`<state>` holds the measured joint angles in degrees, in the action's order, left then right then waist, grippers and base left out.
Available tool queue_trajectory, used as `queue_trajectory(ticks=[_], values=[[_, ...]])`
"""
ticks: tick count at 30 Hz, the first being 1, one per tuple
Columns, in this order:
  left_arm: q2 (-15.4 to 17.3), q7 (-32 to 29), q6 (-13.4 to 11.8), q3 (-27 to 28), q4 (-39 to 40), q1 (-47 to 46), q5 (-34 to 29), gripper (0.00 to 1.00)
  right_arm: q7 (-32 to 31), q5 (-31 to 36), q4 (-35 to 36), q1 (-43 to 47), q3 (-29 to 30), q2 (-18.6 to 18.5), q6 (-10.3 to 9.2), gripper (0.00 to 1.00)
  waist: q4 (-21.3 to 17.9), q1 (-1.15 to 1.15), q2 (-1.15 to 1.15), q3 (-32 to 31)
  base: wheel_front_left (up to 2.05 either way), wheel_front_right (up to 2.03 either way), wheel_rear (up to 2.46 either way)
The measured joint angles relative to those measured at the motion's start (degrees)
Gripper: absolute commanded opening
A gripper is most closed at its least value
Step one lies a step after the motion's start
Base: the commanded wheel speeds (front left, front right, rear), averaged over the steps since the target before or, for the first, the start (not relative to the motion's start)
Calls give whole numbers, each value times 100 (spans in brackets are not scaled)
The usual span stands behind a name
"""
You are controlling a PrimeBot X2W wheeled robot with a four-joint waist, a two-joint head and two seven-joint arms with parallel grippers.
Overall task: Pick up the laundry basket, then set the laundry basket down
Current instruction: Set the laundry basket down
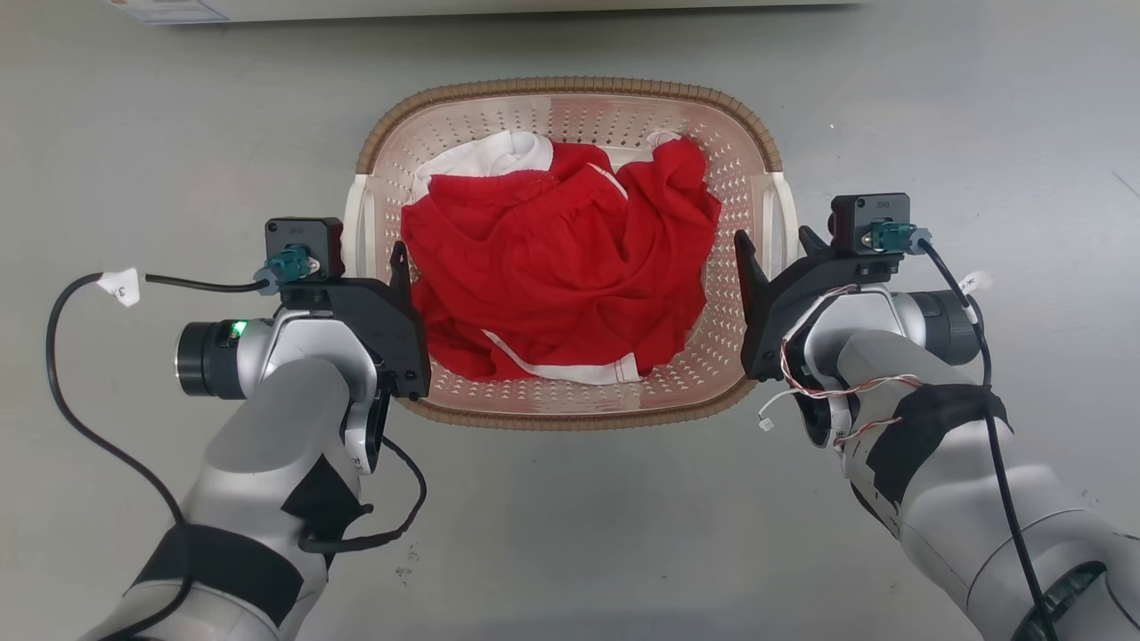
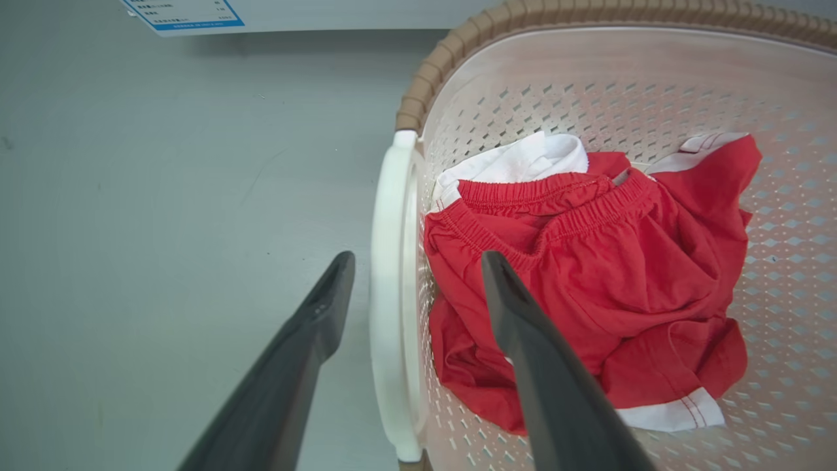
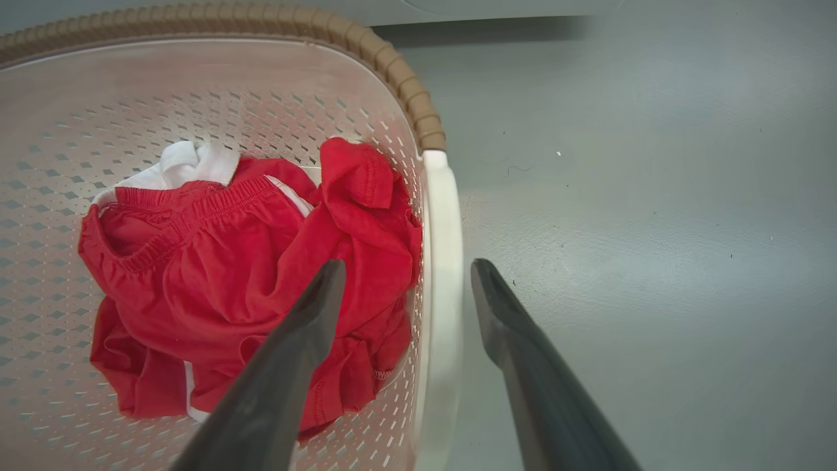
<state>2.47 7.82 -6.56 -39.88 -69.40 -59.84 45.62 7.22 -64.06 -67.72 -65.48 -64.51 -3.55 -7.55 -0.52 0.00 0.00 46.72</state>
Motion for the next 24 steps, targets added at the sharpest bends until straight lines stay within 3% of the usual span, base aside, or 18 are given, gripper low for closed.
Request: queue_trajectory(ticks=[15, 24], values=[[-13, 181, 12, -2, -166, 17, 1, 100, 196, -3, -138, 2, -31, 8, 0, 100, -37, 0, 0, -151, 0, 0, 0], [-23, 450, 204, 16, -179, 257, 9, 100, 405, -3, -172, 49, -33, 8, 0, 100, -29, 0, 0, -530, 0, 0, 0]])
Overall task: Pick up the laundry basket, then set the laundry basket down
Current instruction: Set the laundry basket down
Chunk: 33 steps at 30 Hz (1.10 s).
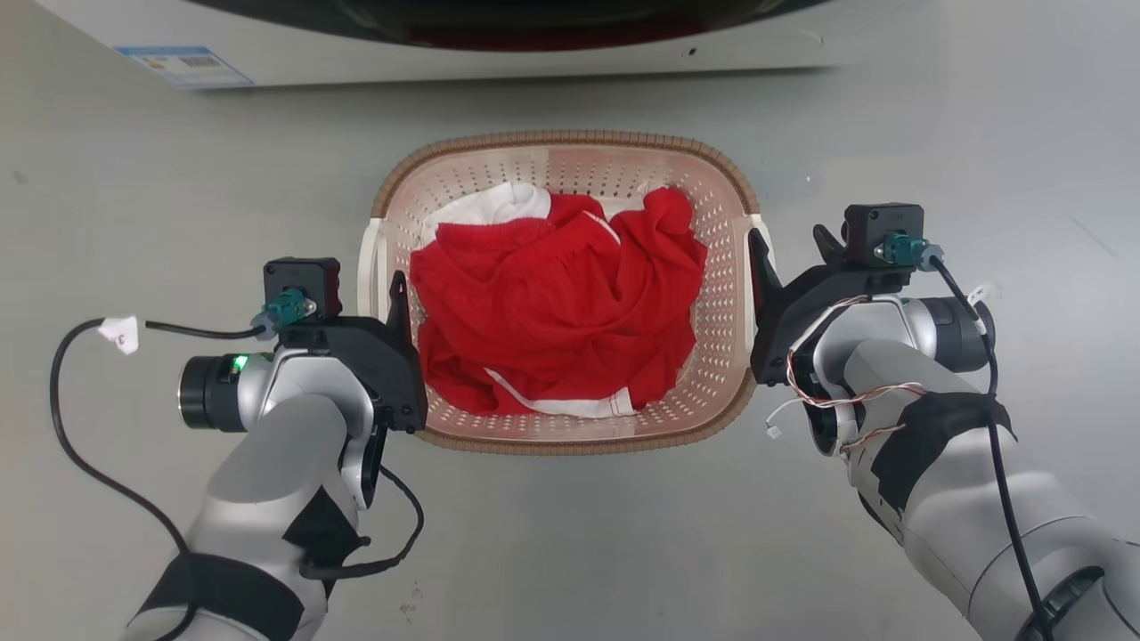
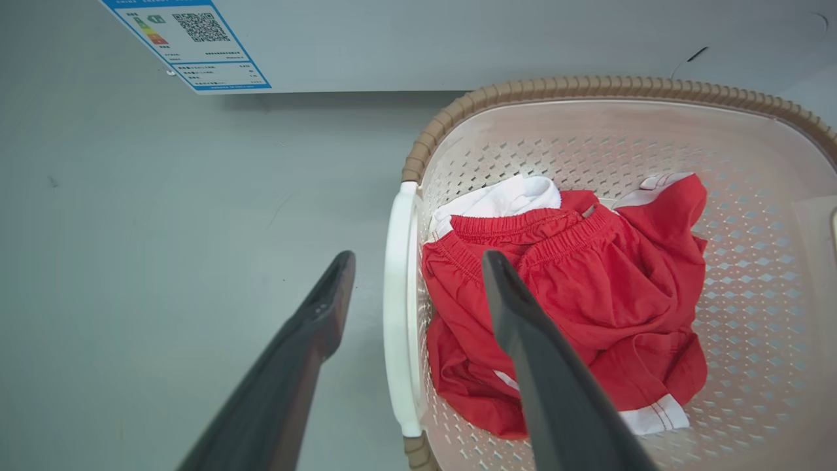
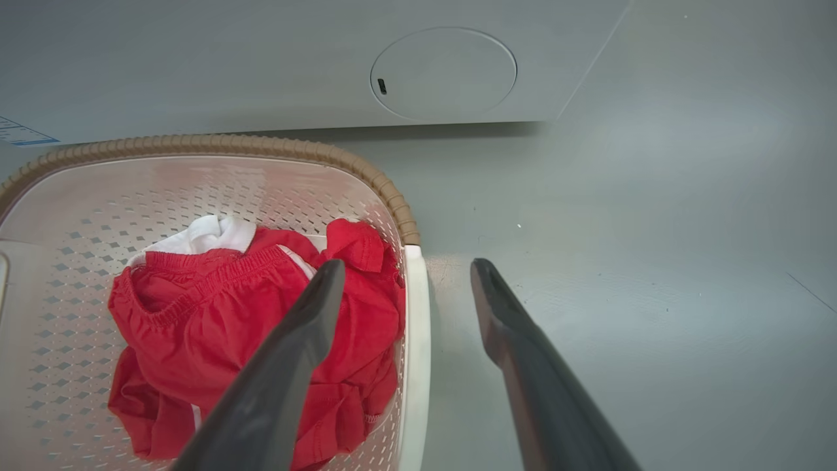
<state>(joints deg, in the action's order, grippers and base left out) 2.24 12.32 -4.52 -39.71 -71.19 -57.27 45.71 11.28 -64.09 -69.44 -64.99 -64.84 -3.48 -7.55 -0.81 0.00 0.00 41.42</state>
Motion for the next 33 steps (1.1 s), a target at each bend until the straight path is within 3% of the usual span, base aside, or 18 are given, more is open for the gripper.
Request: queue_trajectory(ticks=[8, 17, 33], values=[[13, 169, 152, 103, 29, 311, 53, 100, 225, -10, 25, 208, 38, 0, 76, 100, 3, 0, 0, -479, 0, 0, 0], [76, 198, 159, 227, 125, 813, 60, 100, 296, -10, 214, 618, 69, 4, 207, 100, -19, 0, 1, -1056, 0, 0, 0], [253, 198, 45, 553, 1146, 1968, -167, 100, 299, 77, 802, 1750, 561, 9, 245, 100, -26, 0, 1, -2204, 0, 0, 0]])
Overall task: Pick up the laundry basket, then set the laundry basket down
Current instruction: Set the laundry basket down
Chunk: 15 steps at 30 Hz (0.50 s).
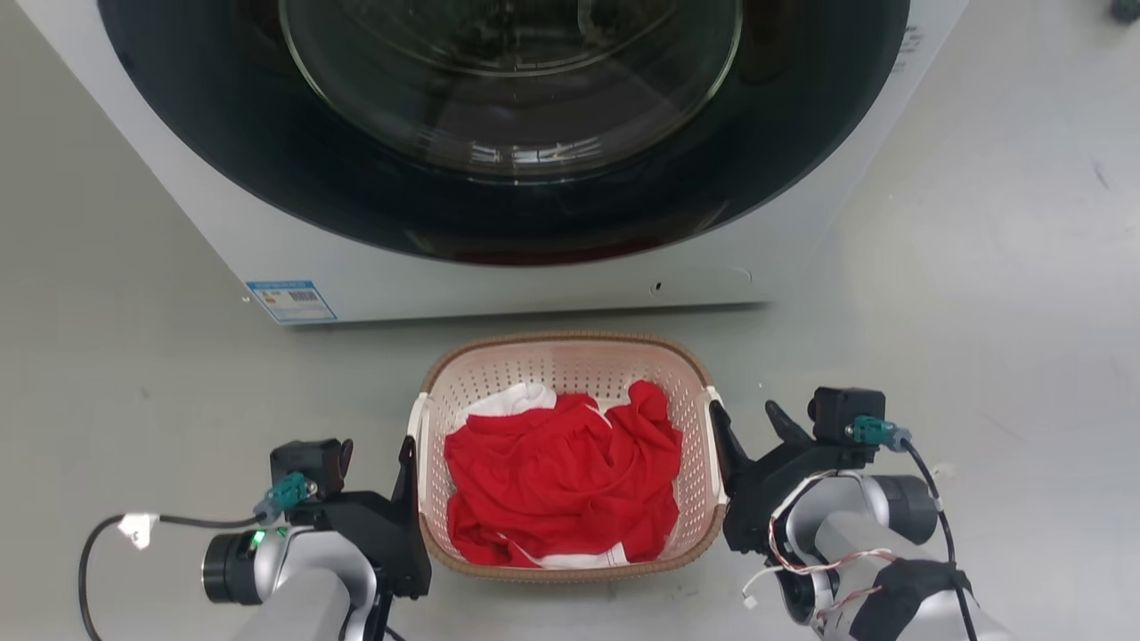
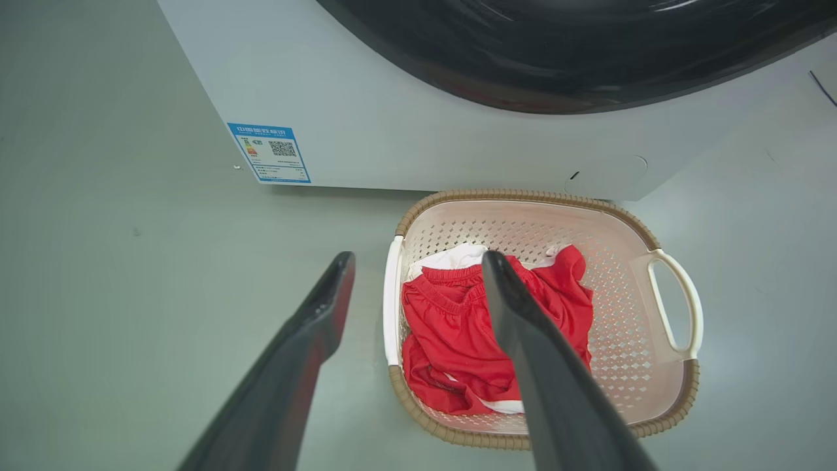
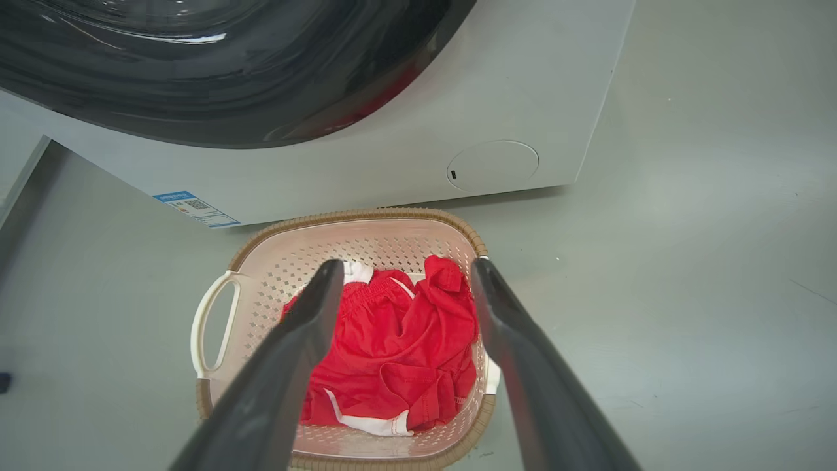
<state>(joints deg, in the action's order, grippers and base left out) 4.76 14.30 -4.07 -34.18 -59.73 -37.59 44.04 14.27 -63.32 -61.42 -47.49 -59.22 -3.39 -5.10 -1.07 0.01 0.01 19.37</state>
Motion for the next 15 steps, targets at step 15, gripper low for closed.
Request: queue_trajectory(ticks=[15], values=[[92, 0, -199, 428, 1445, 1260, -598, 100, 1, 630, 935, 1109, 889, -160, -142, 100, 38, 0, 0, -836, 0, 0, 0]])
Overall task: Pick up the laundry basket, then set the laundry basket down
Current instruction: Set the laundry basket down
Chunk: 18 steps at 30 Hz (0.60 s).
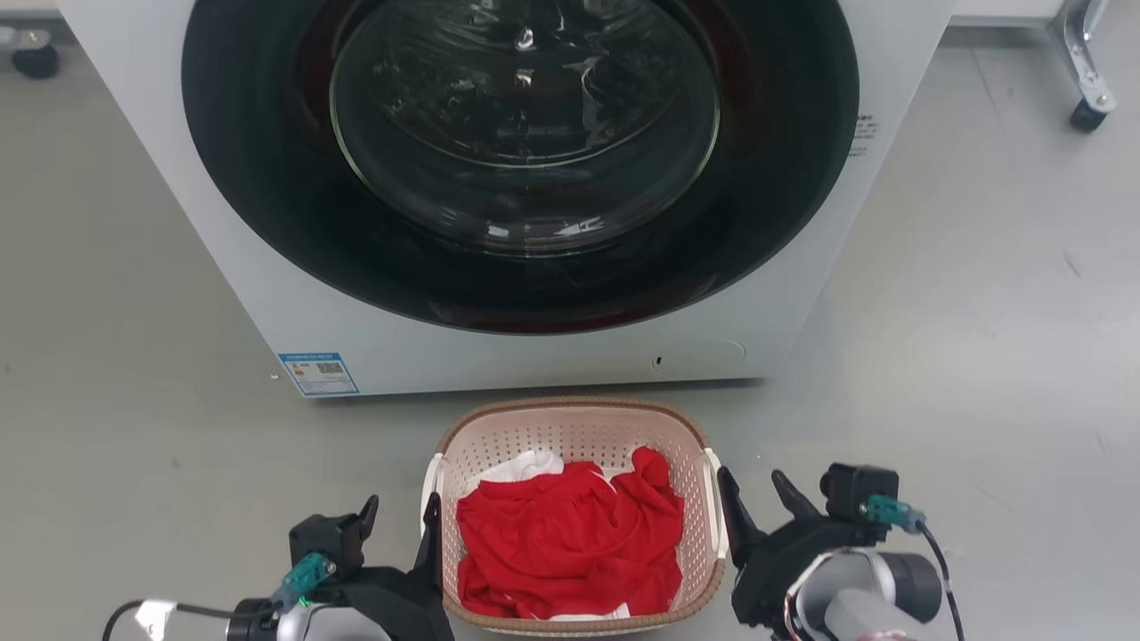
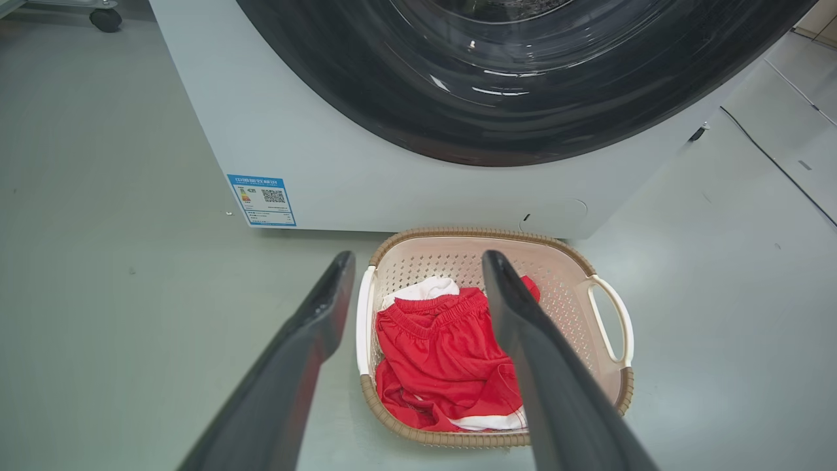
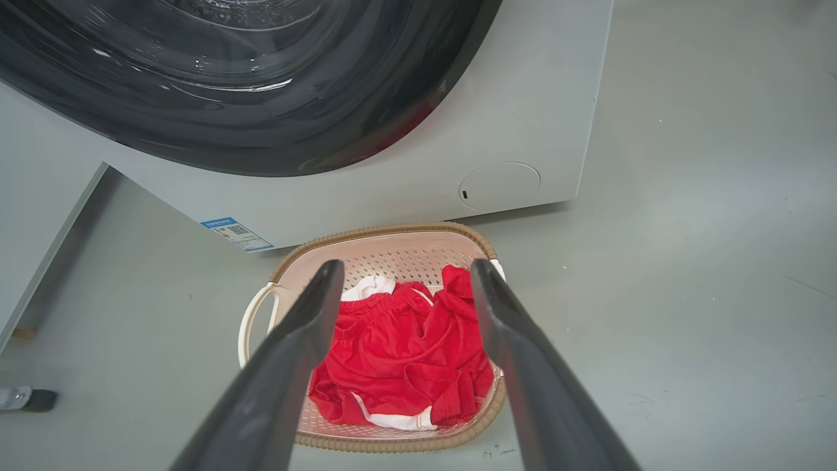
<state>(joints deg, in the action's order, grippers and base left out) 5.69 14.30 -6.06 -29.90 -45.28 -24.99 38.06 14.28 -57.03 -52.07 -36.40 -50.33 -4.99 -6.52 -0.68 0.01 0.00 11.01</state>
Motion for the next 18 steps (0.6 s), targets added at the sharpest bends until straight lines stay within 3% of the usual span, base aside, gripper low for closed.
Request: queue_trajectory(ticks=[18], values=[[74, 1, -101, 523, 1597, 1521, -805, 100, 0, 1217, 1623, 1856, 1058, -158, -62, 100, 102, 0, 0, -673, 0, 0, 0]])
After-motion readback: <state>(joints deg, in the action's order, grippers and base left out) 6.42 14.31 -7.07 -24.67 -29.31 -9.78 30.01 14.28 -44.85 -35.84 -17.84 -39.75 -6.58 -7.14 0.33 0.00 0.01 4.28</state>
